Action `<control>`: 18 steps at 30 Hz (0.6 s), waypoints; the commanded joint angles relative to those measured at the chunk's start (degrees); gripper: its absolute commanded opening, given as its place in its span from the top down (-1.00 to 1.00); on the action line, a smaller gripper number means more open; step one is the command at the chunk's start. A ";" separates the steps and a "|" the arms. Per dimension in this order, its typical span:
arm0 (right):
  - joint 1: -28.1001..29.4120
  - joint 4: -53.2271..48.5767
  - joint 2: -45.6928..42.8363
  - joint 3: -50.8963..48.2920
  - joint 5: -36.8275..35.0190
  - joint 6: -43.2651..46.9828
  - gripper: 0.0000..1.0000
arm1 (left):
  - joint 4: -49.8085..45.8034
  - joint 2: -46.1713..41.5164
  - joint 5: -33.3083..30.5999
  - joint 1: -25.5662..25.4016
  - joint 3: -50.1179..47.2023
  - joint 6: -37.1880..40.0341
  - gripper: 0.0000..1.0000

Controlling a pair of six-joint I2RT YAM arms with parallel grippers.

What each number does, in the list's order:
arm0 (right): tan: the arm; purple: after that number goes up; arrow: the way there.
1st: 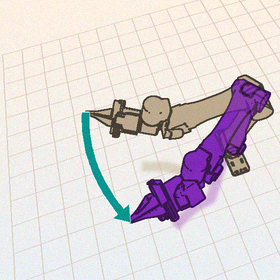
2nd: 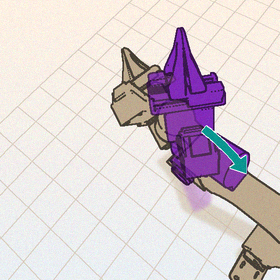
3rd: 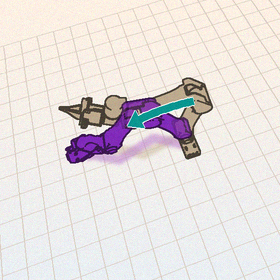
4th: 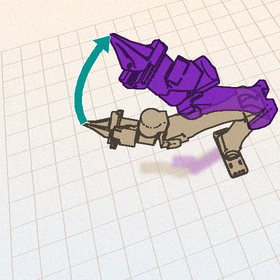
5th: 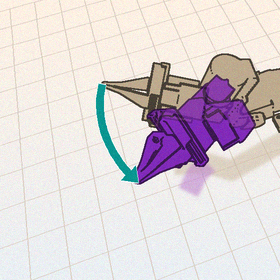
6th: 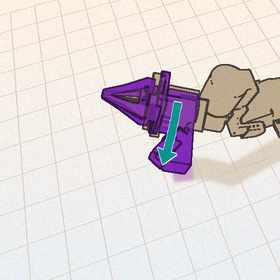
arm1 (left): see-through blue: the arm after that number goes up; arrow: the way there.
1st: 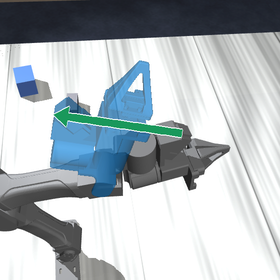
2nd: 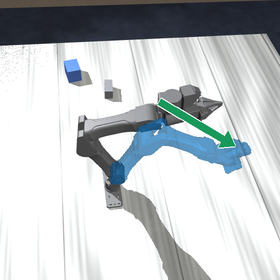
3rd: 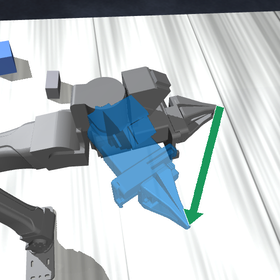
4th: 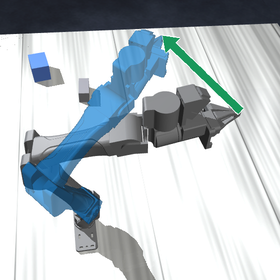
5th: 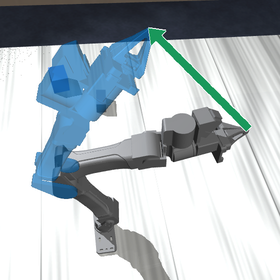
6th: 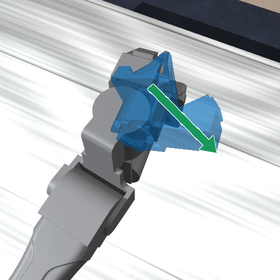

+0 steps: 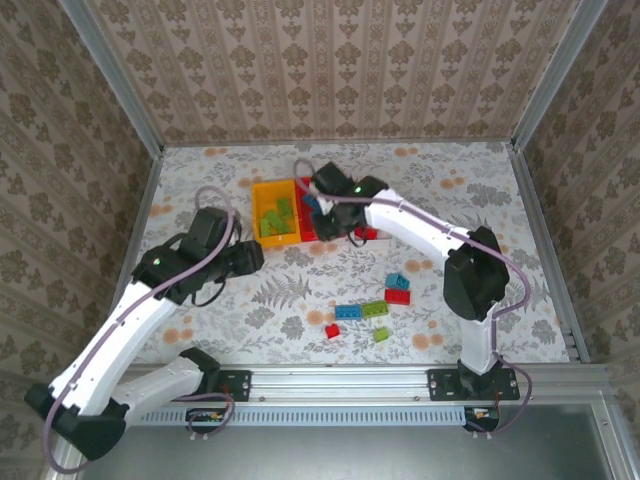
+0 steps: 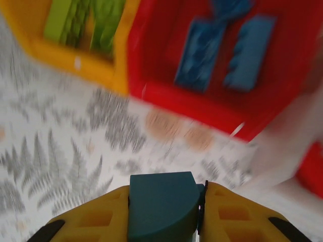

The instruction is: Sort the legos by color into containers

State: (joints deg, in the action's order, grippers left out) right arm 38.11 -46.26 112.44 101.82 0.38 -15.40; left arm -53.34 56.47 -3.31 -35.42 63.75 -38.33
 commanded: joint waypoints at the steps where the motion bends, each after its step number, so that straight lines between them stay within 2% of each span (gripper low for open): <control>1: -2.13 0.20 6.27 7.65 0.38 -4.01 0.55 | 8.18 4.10 3.34 0.26 3.59 3.37 0.06; 11: -6.43 -8.56 27.67 37.50 -0.13 -8.34 0.54 | 16.57 17.79 4.95 -1.50 11.83 6.83 0.06; 18: -6.73 -17.45 38.98 57.33 -5.82 -6.59 0.40 | 17.32 21.31 5.01 -3.25 13.56 8.16 0.06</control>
State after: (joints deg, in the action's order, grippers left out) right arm 31.44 -57.01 148.92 152.42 -1.78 -21.87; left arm -36.86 77.78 1.10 -38.28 75.81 -32.08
